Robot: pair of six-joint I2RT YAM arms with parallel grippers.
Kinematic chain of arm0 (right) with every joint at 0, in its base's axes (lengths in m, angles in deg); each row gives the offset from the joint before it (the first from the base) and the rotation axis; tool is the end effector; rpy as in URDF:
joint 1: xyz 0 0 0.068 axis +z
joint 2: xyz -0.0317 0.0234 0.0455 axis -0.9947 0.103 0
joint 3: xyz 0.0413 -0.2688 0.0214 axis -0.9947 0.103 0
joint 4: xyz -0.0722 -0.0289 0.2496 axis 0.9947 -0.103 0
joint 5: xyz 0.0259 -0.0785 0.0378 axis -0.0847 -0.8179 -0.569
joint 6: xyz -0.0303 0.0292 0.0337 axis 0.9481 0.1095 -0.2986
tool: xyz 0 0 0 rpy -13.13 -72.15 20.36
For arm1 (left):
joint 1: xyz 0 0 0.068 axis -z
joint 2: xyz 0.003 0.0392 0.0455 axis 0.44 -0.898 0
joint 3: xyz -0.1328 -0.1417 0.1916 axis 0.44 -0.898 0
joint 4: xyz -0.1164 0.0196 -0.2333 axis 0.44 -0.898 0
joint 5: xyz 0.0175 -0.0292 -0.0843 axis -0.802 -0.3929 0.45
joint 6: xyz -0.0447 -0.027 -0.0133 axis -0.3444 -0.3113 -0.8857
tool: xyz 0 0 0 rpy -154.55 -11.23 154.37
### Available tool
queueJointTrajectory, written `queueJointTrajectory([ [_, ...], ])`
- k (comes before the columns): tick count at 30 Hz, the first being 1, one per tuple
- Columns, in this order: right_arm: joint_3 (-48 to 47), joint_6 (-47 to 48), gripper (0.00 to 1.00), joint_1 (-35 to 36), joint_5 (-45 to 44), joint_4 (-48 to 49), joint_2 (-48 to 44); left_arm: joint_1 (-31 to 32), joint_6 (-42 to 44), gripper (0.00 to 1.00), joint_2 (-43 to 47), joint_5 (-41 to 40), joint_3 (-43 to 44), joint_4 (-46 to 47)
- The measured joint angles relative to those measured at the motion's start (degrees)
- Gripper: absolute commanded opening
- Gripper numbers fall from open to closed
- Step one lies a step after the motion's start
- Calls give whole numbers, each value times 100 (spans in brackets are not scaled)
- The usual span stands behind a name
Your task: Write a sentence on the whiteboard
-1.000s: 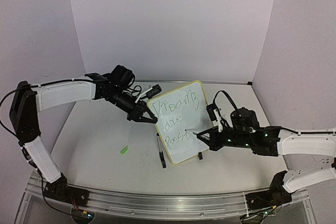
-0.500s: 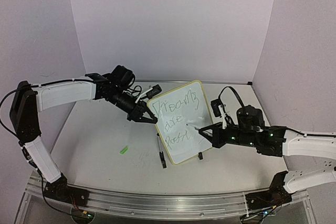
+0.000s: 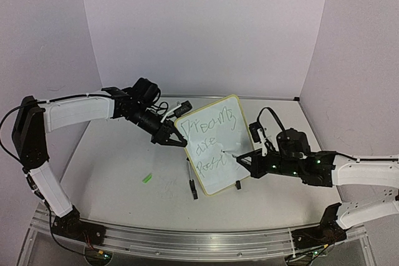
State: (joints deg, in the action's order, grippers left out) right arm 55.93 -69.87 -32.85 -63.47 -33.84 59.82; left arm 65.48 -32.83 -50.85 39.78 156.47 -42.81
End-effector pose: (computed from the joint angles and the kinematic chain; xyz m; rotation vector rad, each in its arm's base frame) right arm 0.1514 0.1940 0.2298 -0.6182 2.0267 0.8719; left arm 0.2634 -0.2500 0.2664 1.4681 1.9605 -1.1854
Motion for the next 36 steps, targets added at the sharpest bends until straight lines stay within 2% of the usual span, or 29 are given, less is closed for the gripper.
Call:
queueJointTrajectory([
  [8,414,-257,0,-8,-80,-105,-226,0,0,0,-9,8,0,-2],
  [18,464,-356,0,-10,-26,-143,-224,0,0,0,-11,8,0,-2],
  [26,470,-335,0,-10,107,-166,-614,0,4,0,-15,13,0,-7],
  [36,367,-193,0,-10,56,-111,-264,2,2,0,-20,17,0,-9],
])
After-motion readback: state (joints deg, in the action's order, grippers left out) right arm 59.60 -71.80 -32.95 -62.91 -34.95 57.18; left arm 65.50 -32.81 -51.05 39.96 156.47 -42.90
